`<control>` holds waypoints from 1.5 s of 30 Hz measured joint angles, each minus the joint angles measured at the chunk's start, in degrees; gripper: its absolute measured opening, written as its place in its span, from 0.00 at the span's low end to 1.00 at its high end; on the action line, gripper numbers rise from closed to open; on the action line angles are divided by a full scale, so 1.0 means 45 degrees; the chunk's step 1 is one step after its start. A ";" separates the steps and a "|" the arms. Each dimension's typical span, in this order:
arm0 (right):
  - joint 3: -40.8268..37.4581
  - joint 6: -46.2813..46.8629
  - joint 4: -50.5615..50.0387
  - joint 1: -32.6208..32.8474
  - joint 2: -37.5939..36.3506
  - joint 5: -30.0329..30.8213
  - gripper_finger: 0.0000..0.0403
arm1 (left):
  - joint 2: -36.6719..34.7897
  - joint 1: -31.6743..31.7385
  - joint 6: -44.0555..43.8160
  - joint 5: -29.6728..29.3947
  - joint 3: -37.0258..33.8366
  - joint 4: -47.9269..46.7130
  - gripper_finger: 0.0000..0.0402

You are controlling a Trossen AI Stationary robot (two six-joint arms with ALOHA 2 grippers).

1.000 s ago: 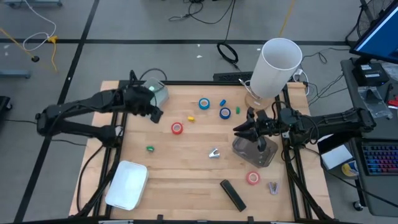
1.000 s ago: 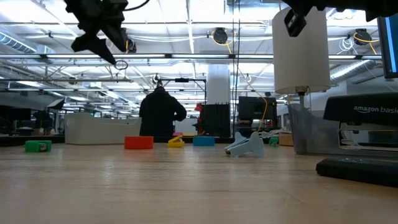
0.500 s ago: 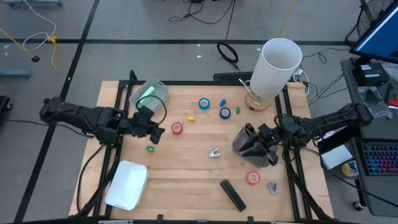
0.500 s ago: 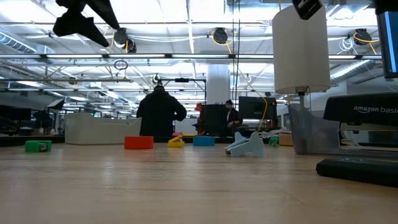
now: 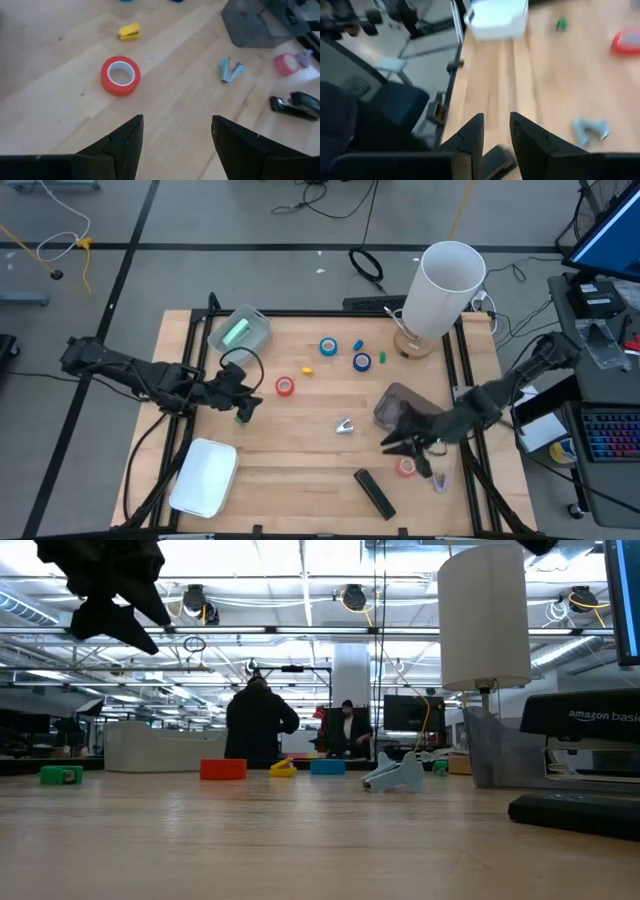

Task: Pick and place Stapler, Stapler remover, tape
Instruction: Put the large black stapler into the gray bin

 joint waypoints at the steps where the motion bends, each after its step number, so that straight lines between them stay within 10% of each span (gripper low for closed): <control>1: 0.0431 0.0575 -0.0537 0.0150 0.0483 -0.0218 0.21 | -0.0110 0.0000 0.0140 -0.0001 -0.0003 -0.0003 0.58; 11: 0.2341 0.6722 -0.1652 0.1347 0.4388 -0.4165 0.20 | -0.0884 0.0015 0.1776 -0.0016 -0.0008 0.0167 0.58; 22: 0.2323 1.1949 -0.1684 0.1444 0.5614 -0.5196 0.10 | -0.0887 0.0015 0.2865 0.0117 -0.0013 0.0165 0.58; 45: -0.0437 1.6711 0.1951 0.1970 0.5614 -0.5657 0.59 | -0.0883 0.0015 0.3254 0.0218 -0.0018 0.0074 0.58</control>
